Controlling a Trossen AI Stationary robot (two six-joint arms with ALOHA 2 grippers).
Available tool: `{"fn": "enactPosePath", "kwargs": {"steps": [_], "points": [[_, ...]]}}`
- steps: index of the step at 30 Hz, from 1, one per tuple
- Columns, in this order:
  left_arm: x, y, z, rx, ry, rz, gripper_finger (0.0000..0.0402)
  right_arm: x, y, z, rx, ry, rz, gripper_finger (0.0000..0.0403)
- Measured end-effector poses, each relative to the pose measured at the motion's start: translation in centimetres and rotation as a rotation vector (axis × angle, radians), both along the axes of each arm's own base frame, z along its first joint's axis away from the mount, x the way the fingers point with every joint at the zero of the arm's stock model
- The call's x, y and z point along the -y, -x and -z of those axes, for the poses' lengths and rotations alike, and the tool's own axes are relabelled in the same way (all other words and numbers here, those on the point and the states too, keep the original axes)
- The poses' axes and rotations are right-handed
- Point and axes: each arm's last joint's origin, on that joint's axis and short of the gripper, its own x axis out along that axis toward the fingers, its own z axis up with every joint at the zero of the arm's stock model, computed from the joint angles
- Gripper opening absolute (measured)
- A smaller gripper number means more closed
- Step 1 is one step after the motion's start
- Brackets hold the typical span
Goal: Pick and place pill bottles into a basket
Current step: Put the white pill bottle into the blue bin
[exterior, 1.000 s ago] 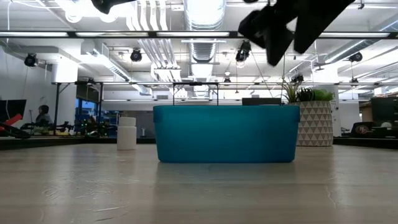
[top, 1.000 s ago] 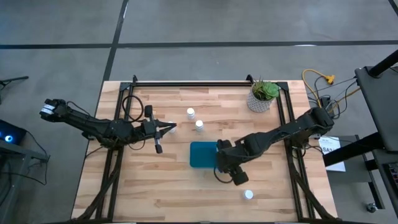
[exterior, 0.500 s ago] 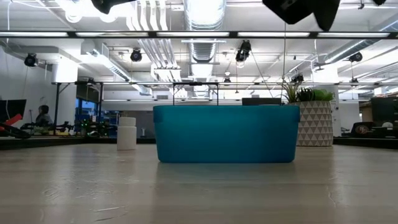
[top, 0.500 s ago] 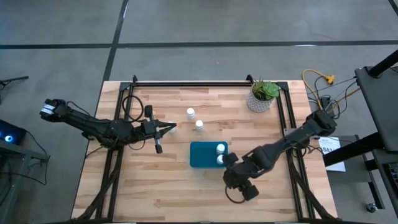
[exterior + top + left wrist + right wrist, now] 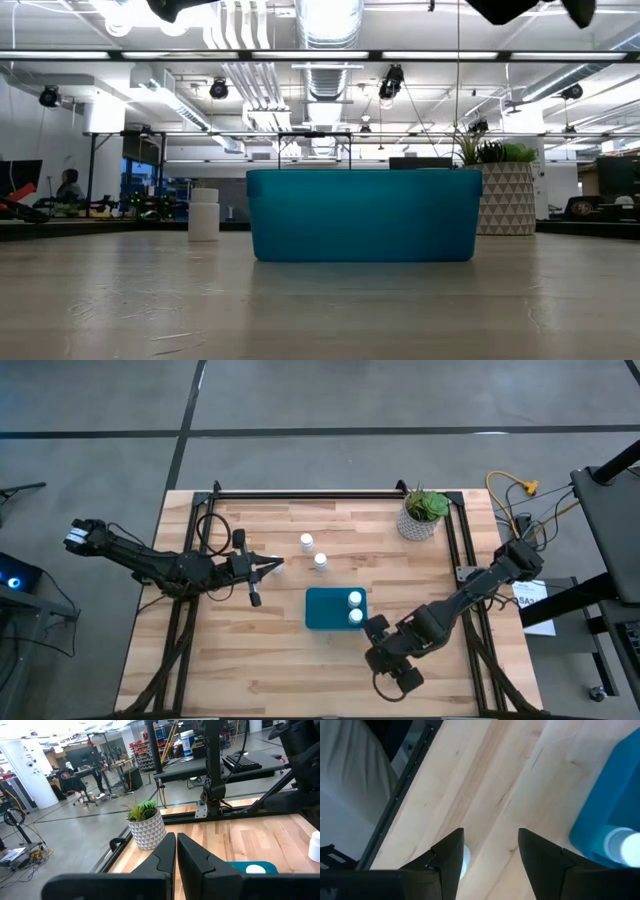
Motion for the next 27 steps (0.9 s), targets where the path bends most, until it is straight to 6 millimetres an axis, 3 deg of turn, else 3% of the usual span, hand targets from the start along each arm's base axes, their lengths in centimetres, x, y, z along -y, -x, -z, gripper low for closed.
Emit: {"fn": "enactPosePath", "kwargs": {"steps": [27], "points": [[0.0, 0.0, 0.0, 0.001, 0.003, 0.0, 0.0, -3.3, 3.3, 1.8, -0.058, 0.04, 0.012, 0.018]]}}
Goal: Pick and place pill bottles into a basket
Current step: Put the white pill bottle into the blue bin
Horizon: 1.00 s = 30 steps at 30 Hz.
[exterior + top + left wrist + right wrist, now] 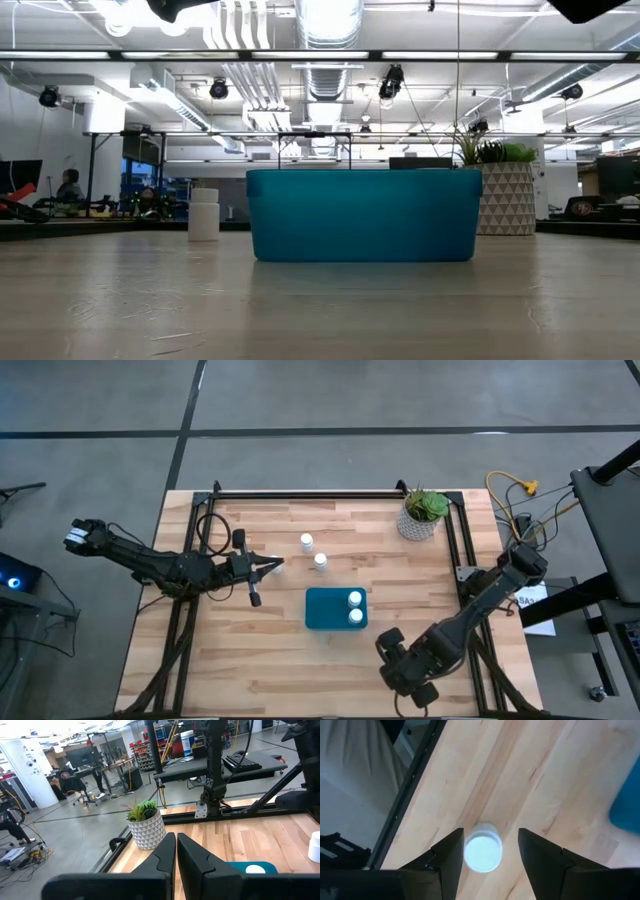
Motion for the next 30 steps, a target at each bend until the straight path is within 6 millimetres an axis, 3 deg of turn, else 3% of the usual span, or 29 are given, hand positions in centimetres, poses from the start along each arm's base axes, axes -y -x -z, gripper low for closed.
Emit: {"fn": "enactPosePath", "kwargs": {"steps": [11, 30], "points": [[0.0, 0.0, 0.0, 0.0, 0.0, 0.0, 0.0, 0.1, 1.2, 2.1, -0.034, 0.076, 0.037, 0.018], [0.0, 0.0, 0.0, 0.0, 0.001, 0.0, 0.0, -1.2, 1.9, 2.4, 0.023, 0.057, 0.018, 0.018]]}}
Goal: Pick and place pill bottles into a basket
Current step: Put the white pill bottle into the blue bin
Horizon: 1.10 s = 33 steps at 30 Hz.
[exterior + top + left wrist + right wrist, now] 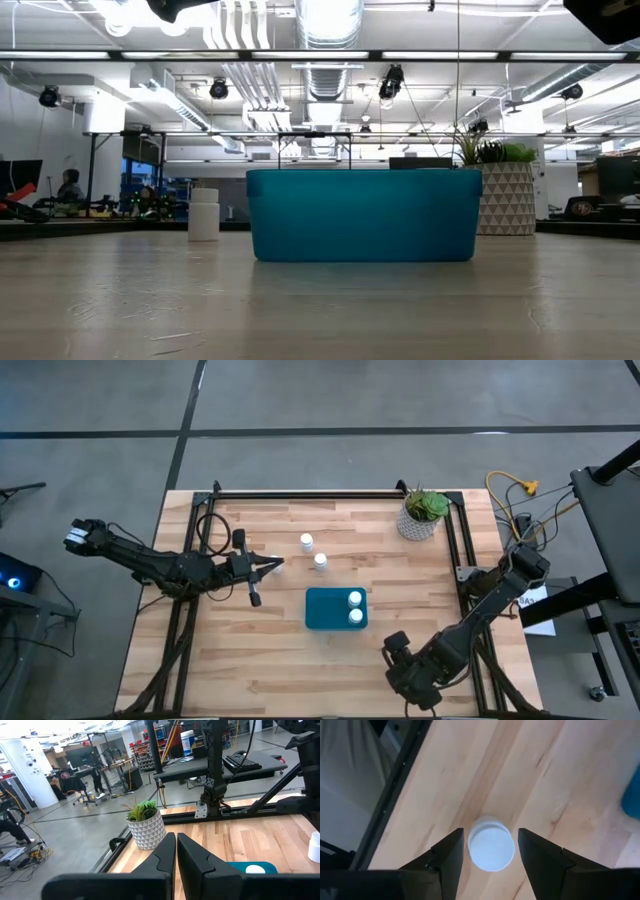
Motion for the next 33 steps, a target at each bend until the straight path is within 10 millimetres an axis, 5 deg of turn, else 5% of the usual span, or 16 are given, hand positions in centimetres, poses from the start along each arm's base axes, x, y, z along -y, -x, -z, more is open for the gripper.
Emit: {"fn": "enactPosePath", "kwargs": {"steps": [33], "points": [[0.0, 0.0, 0.0, 0.0, 0.0, 0.0, 0.0, 0.2, 0.7, 1.8, -0.019, -0.001, 0.014, 0.0168]]}}
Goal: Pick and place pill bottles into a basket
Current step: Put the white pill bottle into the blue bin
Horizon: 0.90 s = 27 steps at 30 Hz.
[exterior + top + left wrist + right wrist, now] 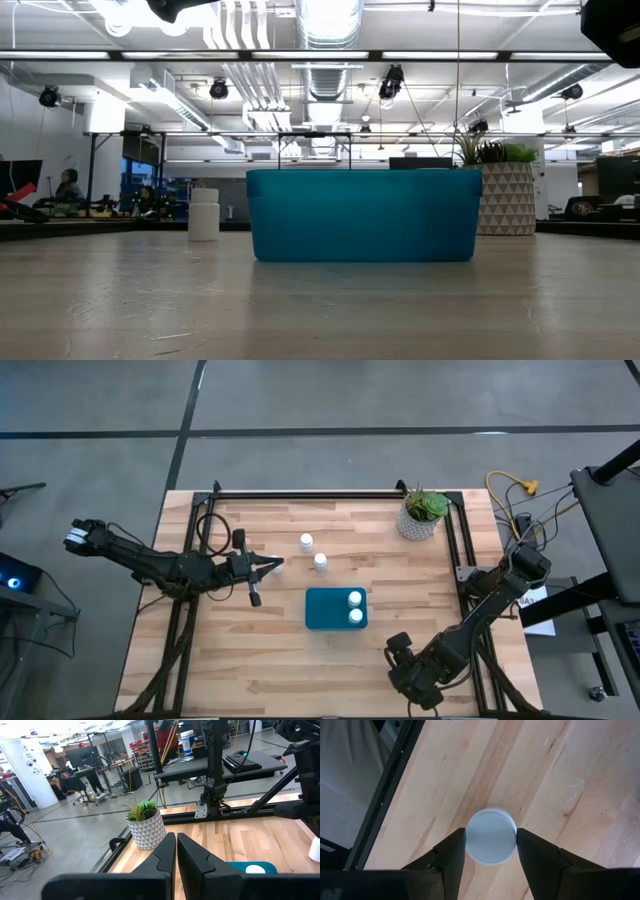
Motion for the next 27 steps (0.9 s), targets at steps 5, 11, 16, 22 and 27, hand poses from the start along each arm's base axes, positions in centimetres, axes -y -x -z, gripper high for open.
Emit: {"fn": "enactPosePath", "kwargs": {"steps": [5, 11, 16, 22, 27], "points": [[0.0, 0.0, 0.0, 0.0, 0.0, 0.0, 0.0, 0.04, 0.0, 0.05, -0.001, 0.002, -0.001, 0.0167], [0.0, 0.0, 0.0, 0.0, 0.0, 0.0, 0.0, 0.17, 0.09, 0.32, 0.003, 0.01, -0.001, 0.0167], [0.0, 0.0, 0.0, 0.0, 0.0, 0.0, 0.0, 0.24, 0.13, 0.62, 0.01, 0.013, 0.005, 0.0167], [0.0, 0.0, 0.0, 0.0, 0.001, 0.001, 0.0, 0.32, -0.1, 0.8, 0.02, 0.015, 0.015, 0.0167], [0.0, 0.0, 0.0, 0.001, 0.003, 0.0, 0.0, 0.56, -0.29, 0.81, 0.017, 0.016, 0.027, 0.0174]]}}
